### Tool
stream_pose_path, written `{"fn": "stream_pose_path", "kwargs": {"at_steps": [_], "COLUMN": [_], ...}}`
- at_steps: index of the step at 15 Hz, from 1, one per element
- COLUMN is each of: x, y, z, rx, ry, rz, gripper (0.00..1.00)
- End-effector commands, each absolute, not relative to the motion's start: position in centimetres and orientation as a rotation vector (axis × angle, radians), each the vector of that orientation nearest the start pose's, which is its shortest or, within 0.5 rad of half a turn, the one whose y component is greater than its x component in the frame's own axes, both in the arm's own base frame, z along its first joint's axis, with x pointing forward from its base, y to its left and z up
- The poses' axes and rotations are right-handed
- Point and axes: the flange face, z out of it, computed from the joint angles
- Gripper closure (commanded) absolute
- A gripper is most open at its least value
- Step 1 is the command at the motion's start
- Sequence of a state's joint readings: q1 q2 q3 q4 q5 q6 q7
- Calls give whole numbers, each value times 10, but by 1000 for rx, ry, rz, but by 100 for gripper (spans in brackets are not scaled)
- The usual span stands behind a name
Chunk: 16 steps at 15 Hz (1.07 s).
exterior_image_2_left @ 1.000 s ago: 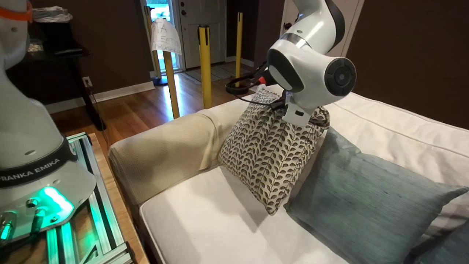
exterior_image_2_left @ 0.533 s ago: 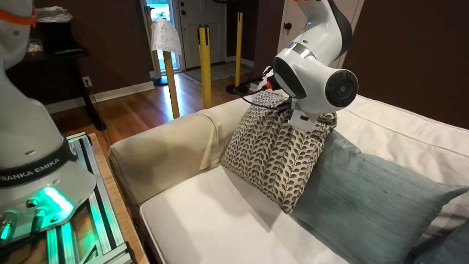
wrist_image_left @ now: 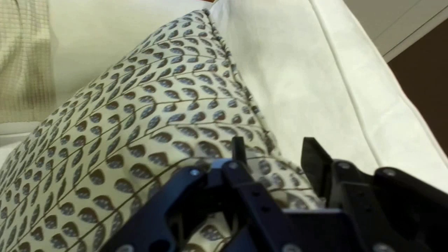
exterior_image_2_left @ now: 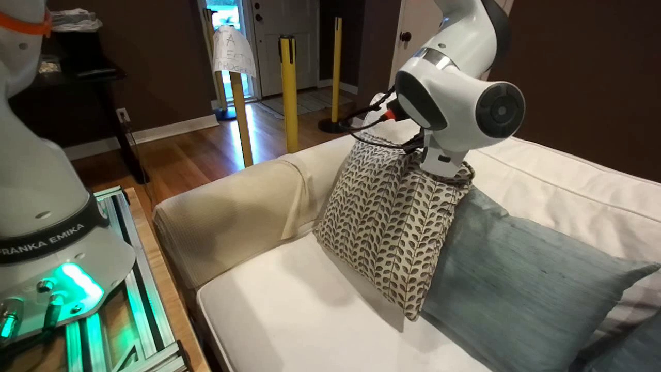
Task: Lean all the pillows against the sofa
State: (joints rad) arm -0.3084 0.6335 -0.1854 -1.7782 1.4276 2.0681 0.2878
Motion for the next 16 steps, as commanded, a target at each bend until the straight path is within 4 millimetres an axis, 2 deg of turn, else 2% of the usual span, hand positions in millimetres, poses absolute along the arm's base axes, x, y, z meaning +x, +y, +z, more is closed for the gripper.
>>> {"fn": "stream_pose_path", "kwargs": {"at_steps": [1,4,8,10,16], "x": [597,591,584,581,572], "y": [-258,-263,-271,-272,-255], "z": [256,290,324,333,344], "rx": [-1441,-1541,-1783,-1921,-2310], "ry": [1598,1582,1608,1583,1484], "rz": [105,78,-10,-52,-144], "gripper": [20,1,0,0,0]}}
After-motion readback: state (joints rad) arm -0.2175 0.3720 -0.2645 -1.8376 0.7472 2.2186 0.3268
